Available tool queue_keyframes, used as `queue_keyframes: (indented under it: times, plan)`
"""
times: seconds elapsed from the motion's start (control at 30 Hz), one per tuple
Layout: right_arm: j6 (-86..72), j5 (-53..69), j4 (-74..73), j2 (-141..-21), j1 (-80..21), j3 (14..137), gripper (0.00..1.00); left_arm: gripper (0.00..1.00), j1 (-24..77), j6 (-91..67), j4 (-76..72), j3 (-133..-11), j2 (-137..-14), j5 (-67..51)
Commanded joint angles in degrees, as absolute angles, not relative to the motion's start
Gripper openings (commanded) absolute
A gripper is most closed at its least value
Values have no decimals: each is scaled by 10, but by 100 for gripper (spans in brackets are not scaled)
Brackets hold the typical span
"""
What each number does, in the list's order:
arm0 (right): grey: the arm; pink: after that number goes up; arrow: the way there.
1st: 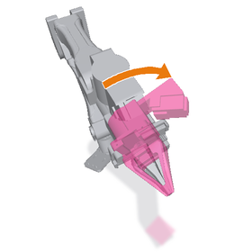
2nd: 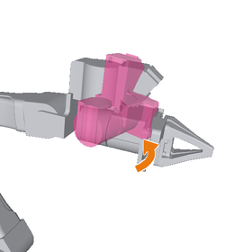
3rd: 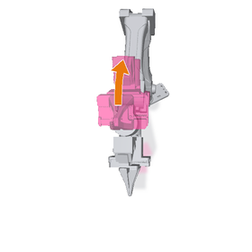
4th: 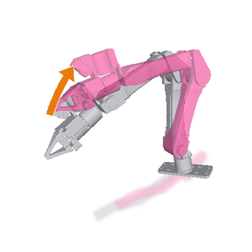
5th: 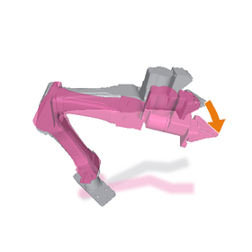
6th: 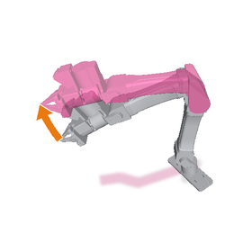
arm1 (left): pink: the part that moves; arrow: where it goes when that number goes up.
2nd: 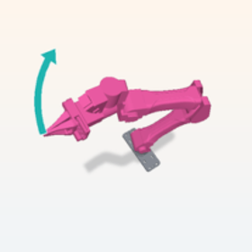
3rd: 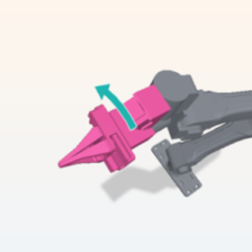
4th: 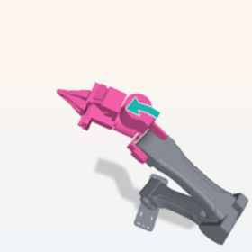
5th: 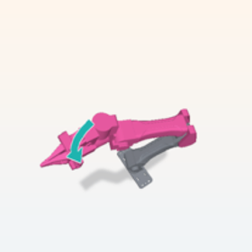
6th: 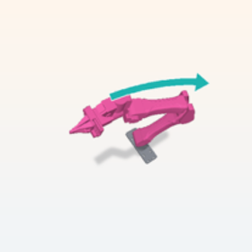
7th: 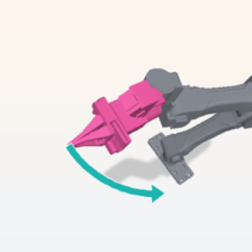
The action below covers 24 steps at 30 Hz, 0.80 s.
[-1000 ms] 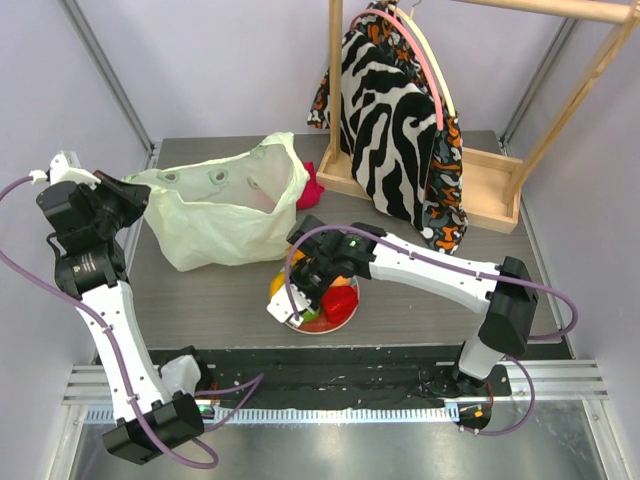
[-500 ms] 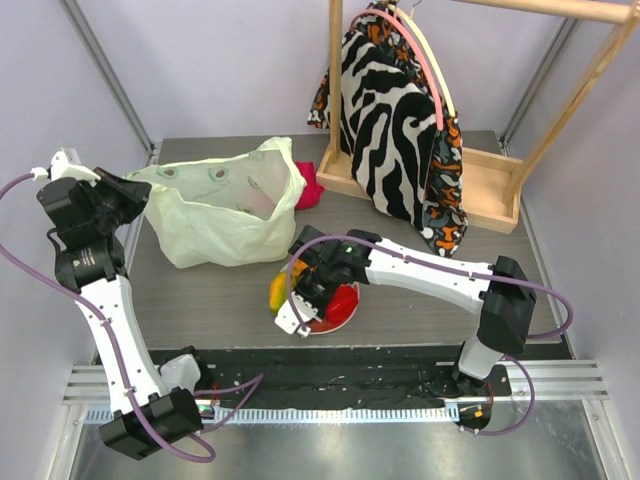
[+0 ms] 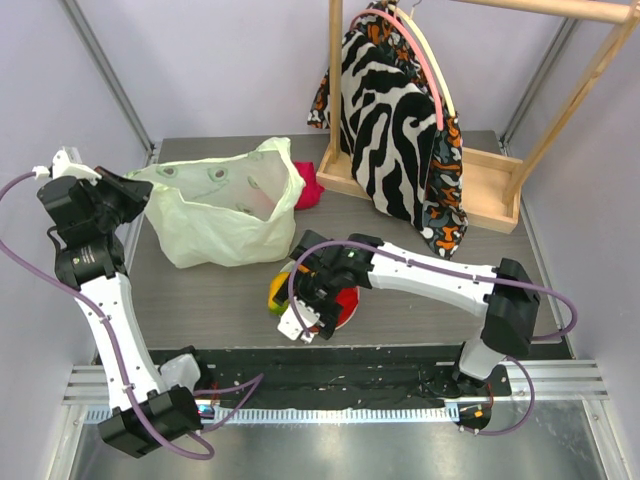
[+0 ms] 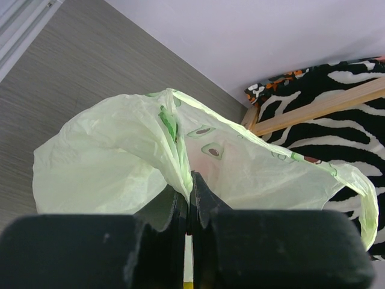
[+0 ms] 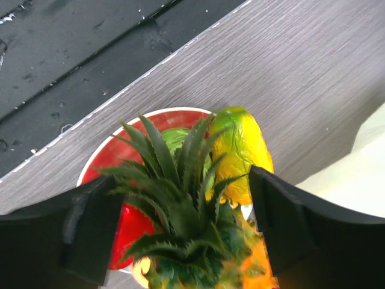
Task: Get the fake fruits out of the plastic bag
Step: Place the fake fruit on the plate, then place the plastic bag at the center of the board.
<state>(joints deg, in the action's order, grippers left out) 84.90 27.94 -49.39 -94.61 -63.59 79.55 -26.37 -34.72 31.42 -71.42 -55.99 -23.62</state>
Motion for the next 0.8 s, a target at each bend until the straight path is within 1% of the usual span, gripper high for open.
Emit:
queue_keyframes:
  times: [0.0,0.03,0.23,0.43,0.57,0.6,0.67,0.7,0.77]
  plan:
    - [851,278,-498,-893,-640,798,93,7,-267,-364,272,-729,-572,-255]
    - [854,279,-505,-889,-641,799,95,7,-266,-367,270,-735,-577,-256]
    - [817,275,-539,-861,-639,781,96,7,-265,-357,256,-749,-582,-250]
    - [823,222,-548,-843,-625,790,97,6,-266,-345,255,-759,-580,-241]
    - [808,186,-546,-810,-579,788,98,6,-265,-336,251,-774,-584,-233]
    - [799,169,-505,-806,-544,786,98,3,-265,-331,249,-780,-582,-229]
    - [734,154,-447,-804,-508,792,98,0,-265,-313,248,-785,-572,-195]
    - [714,148,-420,-813,-468,803,98,0,-265,-308,248,-787,-559,-178]
    - [613,144,-393,-824,-429,840,98,0,-266,-293,242,-787,-541,-122]
